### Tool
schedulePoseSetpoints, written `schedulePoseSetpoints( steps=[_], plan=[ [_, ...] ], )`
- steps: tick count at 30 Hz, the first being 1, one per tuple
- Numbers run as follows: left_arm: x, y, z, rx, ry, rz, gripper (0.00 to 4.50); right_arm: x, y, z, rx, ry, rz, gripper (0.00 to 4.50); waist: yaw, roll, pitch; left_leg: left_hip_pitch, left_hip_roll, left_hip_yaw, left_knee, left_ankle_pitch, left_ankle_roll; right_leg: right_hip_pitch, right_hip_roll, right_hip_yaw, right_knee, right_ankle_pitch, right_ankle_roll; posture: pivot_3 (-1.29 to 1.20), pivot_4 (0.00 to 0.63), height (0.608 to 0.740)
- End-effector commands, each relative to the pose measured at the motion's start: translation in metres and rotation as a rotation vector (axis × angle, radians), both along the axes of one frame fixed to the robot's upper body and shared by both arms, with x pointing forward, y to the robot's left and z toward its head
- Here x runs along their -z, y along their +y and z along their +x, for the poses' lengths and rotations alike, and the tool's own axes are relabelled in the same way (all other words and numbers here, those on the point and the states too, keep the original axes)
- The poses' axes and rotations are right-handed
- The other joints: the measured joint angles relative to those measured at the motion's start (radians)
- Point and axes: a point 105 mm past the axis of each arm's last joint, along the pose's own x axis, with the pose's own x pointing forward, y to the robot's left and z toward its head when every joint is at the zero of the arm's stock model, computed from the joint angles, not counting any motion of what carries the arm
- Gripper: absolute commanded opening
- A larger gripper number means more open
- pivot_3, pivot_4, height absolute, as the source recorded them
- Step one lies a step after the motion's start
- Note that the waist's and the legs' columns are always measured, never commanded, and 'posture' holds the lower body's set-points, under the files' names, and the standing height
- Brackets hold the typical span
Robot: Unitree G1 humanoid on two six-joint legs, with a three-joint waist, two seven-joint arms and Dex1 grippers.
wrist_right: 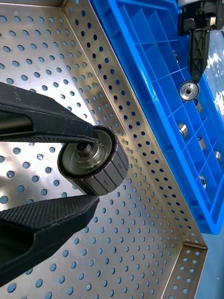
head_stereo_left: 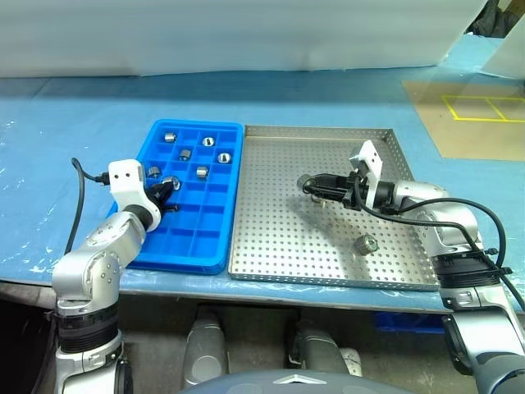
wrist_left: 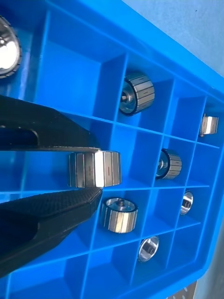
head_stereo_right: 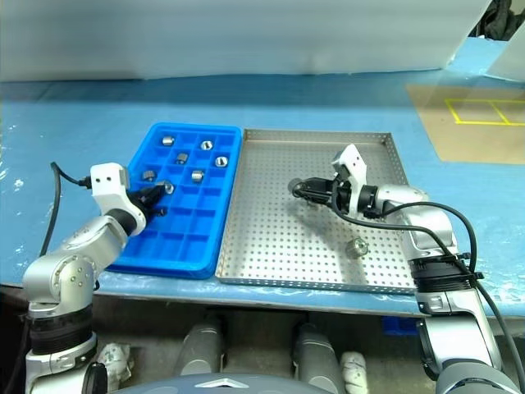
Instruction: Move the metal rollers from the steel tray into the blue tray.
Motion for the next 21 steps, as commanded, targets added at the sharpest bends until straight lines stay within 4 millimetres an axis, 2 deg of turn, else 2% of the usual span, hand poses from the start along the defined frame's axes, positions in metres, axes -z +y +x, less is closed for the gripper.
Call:
schedulePoseSetpoints(
  steps=[1,19,20,21],
  plan=[
    [-0.006,-0.005,0.004,0.013,-0.028,0.01,0.81,-0.014,-0.001,-0.002,-0.008,-0.062,0.008,1.21,-0.001,0.0,0.0,0.0,0.0,0.0,0.0,0.0,0.0,0.0,0.0,0.0,0.0,0.0,0.0,0.05,0.15,0.74],
    [0.01,-0.003,-0.003,-0.034,0.032,-0.019,0.81,-0.01,-0.002,-0.003,-0.001,-0.059,0.001,1.21,-0.002,0.0,0.0,0.0,0.0,0.0,0.0,0.0,0.0,0.0,0.0,0.0,0.0,0.0,0.0,0.04,0.15,0.74],
    [0.01,-0.002,-0.004,-0.036,0.035,-0.016,1.52,-0.01,-0.002,-0.003,-0.002,-0.06,0.0,1.21,-0.002,0.0,0.0,0.0,0.0,0.0,0.0,0.0,0.0,0.0,0.0,0.0,0.0,0.0,0.0,0.04,0.15,0.74],
    [0.011,-0.001,-0.004,-0.042,0.038,-0.016,1.72,-0.009,-0.001,-0.003,-0.004,-0.06,-0.001,1.21,-0.003,0.0,0.0,0.0,0.0,0.0,0.0,0.0,0.0,0.0,0.0,0.0,0.0,0.0,0.0,0.04,0.15,0.74]
  ],
)
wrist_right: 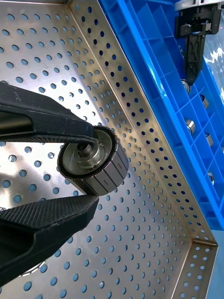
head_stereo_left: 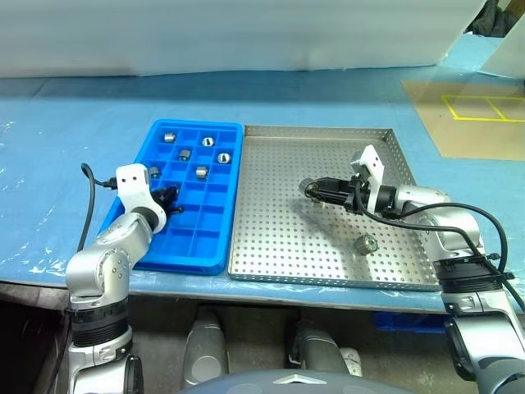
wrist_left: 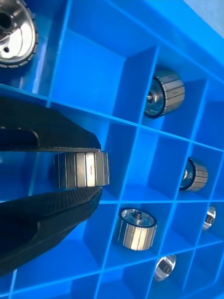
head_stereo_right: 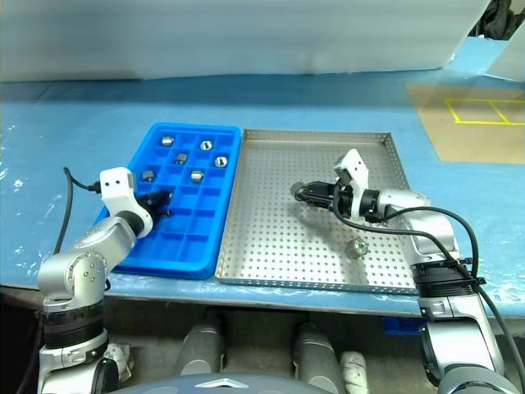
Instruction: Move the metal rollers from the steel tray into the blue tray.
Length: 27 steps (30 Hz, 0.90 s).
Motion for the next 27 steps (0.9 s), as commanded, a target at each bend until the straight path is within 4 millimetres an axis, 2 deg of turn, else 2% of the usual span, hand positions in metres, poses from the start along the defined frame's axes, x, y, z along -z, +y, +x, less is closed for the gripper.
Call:
schedulePoseSetpoints(
  steps=[1,6,14,19,27],
  plan=[
    [-0.007,0.003,-0.002,-0.015,-0.025,0.017,2.06,-0.016,0.003,0.001,-0.022,-0.071,0.007,1.21,-0.001,0.0,0.0,0.0,0.0,0.0,0.0,0.0,0.0,0.0,0.0,0.0,0.0,0.0,0.0,0.04,0.15,0.74],
    [-0.013,0.006,0.0,-0.039,-0.04,0.017,3.74,-0.017,0.004,0.001,-0.026,-0.075,0.006,1.21,-0.002,0.0,0.0,0.0,0.0,0.0,0.0,0.0,0.0,0.0,0.0,0.0,0.0,0.0,0.0,0.05,0.15,0.74],
    [-0.02,0.002,0.0,-0.039,-0.069,0.011,3.74,-0.017,0.006,0.0,-0.031,-0.075,0.006,1.21,-0.003,0.0,0.0,0.0,0.0,0.0,0.0,0.0,0.0,0.0,0.0,0.0,0.0,0.0,0.0,0.05,0.15,0.74],
    [-0.032,0.001,0.001,-0.047,-0.126,0.011,3.74,-0.019,0.012,-0.001,-0.053,-0.076,0.013,1.21,-0.003,0.0,0.0,0.0,0.0,0.0,0.0,0.0,0.0,0.0,0.0,0.0,0.0,0.0,0.0,0.05,0.15,0.74],
    [-0.042,-0.031,-0.006,0.175,-0.184,0.047,3.74,-0.01,0.034,-0.016,-0.148,-0.026,0.017,1.21,-0.001,0.0,0.0,0.0,0.0,0.0,-0.001,-0.001,0.002,-0.001,0.0,0.0,-0.001,0.0,0.0,0.07,0.15,0.74]
  ],
)
